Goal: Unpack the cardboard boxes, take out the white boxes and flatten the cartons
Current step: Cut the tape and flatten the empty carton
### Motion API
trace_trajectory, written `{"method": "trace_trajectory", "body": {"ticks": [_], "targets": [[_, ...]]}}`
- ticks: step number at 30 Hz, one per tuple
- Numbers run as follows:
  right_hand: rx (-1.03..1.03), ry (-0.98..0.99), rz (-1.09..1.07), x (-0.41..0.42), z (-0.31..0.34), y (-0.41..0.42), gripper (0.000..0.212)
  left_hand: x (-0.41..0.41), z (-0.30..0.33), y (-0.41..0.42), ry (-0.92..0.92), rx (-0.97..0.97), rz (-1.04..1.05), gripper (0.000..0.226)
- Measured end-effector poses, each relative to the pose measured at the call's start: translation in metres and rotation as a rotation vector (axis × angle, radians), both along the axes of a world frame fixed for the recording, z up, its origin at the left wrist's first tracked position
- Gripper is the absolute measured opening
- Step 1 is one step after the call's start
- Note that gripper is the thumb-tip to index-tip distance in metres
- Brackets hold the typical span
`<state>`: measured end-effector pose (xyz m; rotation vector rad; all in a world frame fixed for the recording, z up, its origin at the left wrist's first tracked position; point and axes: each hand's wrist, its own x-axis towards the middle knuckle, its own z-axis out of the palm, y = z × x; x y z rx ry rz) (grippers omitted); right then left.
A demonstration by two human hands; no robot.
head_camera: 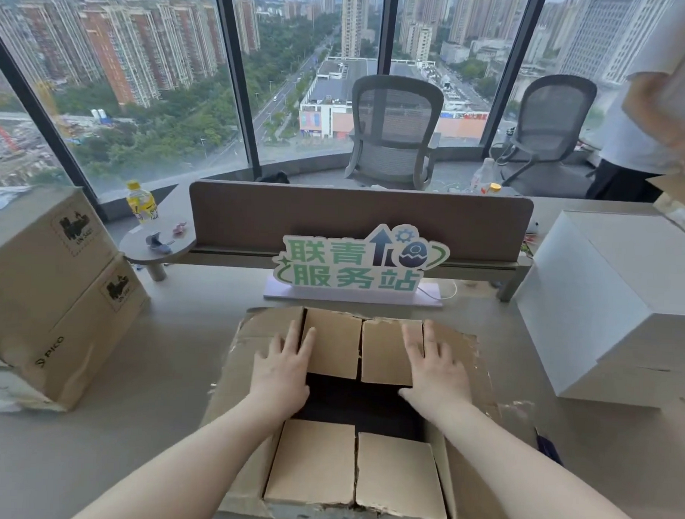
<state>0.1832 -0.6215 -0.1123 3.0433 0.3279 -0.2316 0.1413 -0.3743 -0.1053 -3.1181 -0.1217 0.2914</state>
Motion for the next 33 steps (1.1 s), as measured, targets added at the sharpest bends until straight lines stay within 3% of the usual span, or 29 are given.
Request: {"method": "trace_trajectory", "body": {"ticks": [3, 6, 9, 13, 16, 20, 22, 25, 29, 33], "targets": [[-0.096, 0.002, 0.049, 0.014, -0.008, 0.009, 0.113, 0.031, -0.009, -0.012, 0.058, 0.109, -0.096, 0.107], [-0.128, 0.027, 0.073, 0.019, -0.01, 0.01, 0.099, 0.053, -0.022, -0.016, 0.101, 0.185, -0.16, 0.115], [0.013, -0.009, 0.068, 0.016, -0.004, 0.002, 0.081, 0.056, -0.024, -0.012, 0.079, 0.137, -0.202, 0.1], [0.425, -0.228, -0.027, 0.021, 0.005, -0.015, 0.044, 0.047, 0.002, 0.002, -0.17, -0.224, -0.215, 0.06], [0.686, -0.358, -0.232, 0.04, 0.017, -0.015, 0.025, 0.063, 0.024, 0.01, -0.422, -0.447, -0.035, 0.036], [1.017, -0.224, -0.483, 0.077, 0.032, 0.0, 0.022, 0.099, 0.034, 0.001, -0.546, -0.822, 0.19, 0.054], [1.079, -0.187, -0.507, 0.087, 0.031, 0.008, 0.035, 0.112, 0.03, -0.004, -0.545, -0.902, 0.172, 0.065], [1.004, -0.114, -0.417, 0.089, 0.019, 0.014, 0.052, 0.122, 0.01, -0.007, -0.423, -0.765, 0.072, 0.066], [0.587, -0.03, -0.217, 0.094, -0.009, 0.007, 0.041, 0.128, -0.018, -0.003, -0.215, -0.449, -0.028, 0.041], [0.353, -0.003, -0.159, 0.097, -0.018, 0.004, 0.03, 0.126, -0.034, 0.004, -0.238, -0.292, -0.061, 0.029]]}}
